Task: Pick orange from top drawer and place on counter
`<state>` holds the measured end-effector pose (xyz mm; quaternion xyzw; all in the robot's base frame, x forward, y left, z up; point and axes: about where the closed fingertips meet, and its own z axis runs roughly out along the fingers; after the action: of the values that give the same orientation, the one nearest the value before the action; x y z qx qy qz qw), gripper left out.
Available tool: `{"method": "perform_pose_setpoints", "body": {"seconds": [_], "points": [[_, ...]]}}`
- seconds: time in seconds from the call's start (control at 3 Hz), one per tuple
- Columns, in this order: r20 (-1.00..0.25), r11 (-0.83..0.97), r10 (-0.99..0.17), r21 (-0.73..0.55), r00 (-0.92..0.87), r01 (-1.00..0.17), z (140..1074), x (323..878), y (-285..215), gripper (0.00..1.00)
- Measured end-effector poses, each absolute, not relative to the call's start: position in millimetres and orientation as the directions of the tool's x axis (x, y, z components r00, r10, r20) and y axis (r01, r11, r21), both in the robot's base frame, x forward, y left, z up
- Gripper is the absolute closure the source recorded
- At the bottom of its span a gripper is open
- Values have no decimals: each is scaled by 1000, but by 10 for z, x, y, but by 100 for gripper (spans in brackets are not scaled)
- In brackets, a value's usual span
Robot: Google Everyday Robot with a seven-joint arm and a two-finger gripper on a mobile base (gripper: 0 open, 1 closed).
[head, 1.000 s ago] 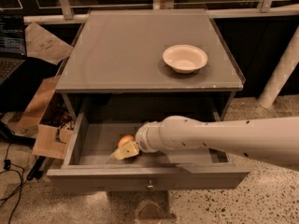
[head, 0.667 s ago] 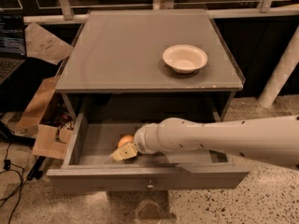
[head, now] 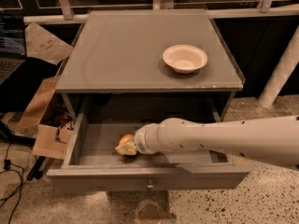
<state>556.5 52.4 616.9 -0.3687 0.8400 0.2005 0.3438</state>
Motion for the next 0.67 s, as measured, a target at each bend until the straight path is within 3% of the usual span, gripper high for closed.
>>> {"method": "perform_pose_setpoints", "body": {"seconds": [0.67], "points": [[-725,648,-482,83,-492,-757,6169,5565,524,84]]}}
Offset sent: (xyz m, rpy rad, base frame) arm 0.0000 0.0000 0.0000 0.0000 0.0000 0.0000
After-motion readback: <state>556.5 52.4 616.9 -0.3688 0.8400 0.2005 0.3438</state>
